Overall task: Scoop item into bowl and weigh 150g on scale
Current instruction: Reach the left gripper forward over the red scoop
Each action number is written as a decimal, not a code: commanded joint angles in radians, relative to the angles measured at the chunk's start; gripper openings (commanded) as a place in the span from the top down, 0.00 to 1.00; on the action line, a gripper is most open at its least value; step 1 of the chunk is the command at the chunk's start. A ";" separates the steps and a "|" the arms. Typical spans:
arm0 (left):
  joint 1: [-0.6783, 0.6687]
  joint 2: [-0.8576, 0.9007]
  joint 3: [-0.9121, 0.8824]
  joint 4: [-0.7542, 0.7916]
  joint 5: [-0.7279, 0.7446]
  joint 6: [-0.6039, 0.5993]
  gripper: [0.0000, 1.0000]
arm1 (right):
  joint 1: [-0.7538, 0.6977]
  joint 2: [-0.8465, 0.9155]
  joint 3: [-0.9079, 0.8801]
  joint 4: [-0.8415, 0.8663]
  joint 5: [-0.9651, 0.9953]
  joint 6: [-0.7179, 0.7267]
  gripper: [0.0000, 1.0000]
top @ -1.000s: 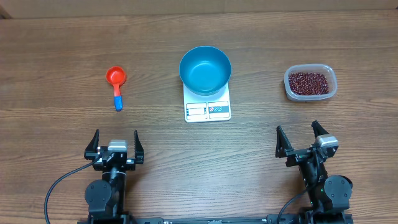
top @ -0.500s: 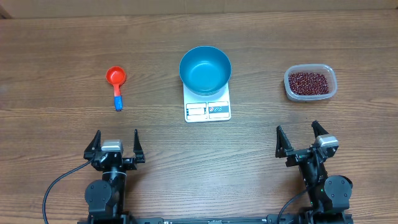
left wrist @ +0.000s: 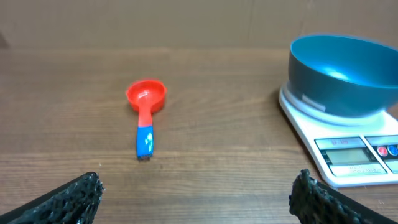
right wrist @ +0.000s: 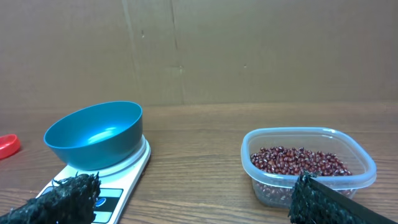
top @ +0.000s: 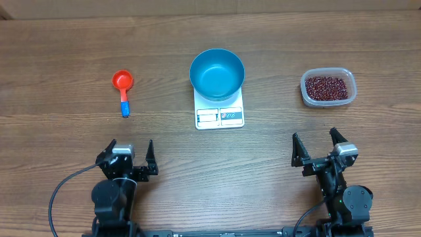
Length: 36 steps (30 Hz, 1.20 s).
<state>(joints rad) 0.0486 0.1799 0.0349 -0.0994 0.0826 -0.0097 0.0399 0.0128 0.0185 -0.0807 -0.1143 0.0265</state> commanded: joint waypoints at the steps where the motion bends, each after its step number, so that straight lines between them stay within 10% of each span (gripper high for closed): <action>1: 0.008 0.117 0.134 -0.032 0.021 -0.020 0.00 | 0.004 -0.010 -0.011 0.004 0.013 0.007 0.00; 12: 0.010 0.603 0.542 -0.255 0.058 -0.013 0.00 | 0.004 -0.010 -0.011 0.004 0.013 0.007 0.00; 22: 0.010 1.141 1.278 -0.730 0.206 0.032 0.00 | 0.004 -0.010 -0.011 0.004 0.013 0.007 0.00; 36: 0.157 1.323 1.344 -0.556 0.208 -0.043 0.00 | 0.004 -0.010 -0.011 0.004 0.013 0.007 0.00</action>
<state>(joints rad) 0.1299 1.4563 1.3308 -0.6628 0.2287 -0.0246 0.0399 0.0109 0.0185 -0.0799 -0.1143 0.0265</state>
